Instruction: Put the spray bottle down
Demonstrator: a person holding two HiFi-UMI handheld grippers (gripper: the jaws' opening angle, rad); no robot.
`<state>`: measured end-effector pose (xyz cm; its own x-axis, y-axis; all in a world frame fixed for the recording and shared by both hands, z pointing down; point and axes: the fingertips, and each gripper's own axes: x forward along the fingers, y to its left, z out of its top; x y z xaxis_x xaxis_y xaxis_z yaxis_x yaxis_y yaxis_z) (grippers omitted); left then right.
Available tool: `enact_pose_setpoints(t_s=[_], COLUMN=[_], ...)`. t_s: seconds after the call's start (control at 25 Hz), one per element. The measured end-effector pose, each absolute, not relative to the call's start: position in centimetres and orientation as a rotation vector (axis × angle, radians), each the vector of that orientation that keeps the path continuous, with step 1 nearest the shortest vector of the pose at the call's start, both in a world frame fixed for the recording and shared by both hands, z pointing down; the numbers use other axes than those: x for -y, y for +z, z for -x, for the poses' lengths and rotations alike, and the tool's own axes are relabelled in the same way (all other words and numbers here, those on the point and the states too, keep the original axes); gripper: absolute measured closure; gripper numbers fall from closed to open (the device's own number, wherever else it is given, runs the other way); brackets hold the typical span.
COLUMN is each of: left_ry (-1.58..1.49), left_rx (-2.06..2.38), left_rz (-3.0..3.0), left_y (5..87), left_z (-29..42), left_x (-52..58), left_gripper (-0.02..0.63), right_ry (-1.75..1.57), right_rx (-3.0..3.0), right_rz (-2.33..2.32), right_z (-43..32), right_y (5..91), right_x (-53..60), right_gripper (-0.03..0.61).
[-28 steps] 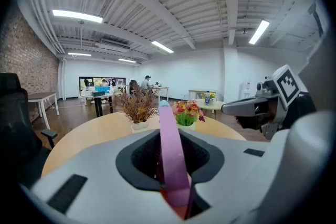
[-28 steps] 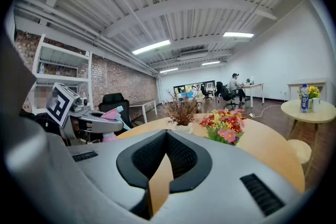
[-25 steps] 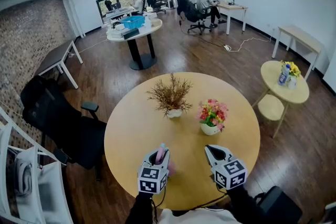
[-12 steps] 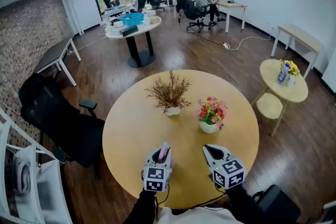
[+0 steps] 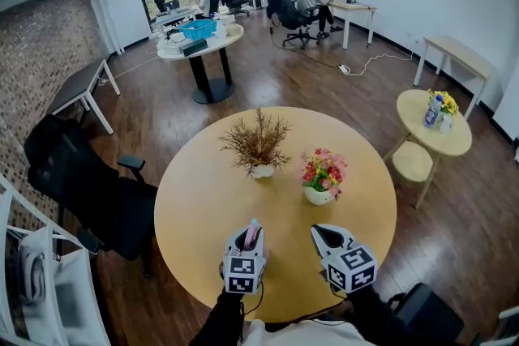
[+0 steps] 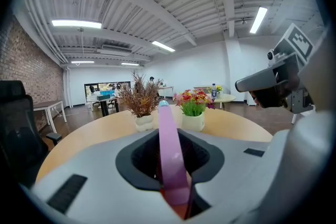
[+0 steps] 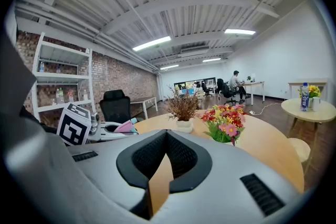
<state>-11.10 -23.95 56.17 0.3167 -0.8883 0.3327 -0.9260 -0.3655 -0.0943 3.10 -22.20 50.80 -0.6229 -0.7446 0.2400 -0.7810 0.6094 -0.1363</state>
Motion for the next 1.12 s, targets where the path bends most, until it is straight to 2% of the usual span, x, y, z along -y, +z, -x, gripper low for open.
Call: enact_pose_setpoints(t_s=[0.56,0.96,1.12], left_ry=[0.428,0.36,0.306], left_rx=[1.768,1.711,1.74], left_rz=[-2.472,-2.49,-2.473], left_y=[55.6,54.8,53.5], left_z=[11.3,11.1,12.3], left_x=[23.7,22.3,20.1], left_gripper=[0.503,0.372,0.362], right_ry=[0.334,0.335,0.338], right_rx=[2.679,2.683,2.683], right_rz=[-1.278,-1.277,-1.276], right_z=[-3.1,-3.1,-2.9], right_y=[50.4,50.1,50.3], right_x=[21.7,21.4,21.2], right_gripper=[0.607,0.606,0.606])
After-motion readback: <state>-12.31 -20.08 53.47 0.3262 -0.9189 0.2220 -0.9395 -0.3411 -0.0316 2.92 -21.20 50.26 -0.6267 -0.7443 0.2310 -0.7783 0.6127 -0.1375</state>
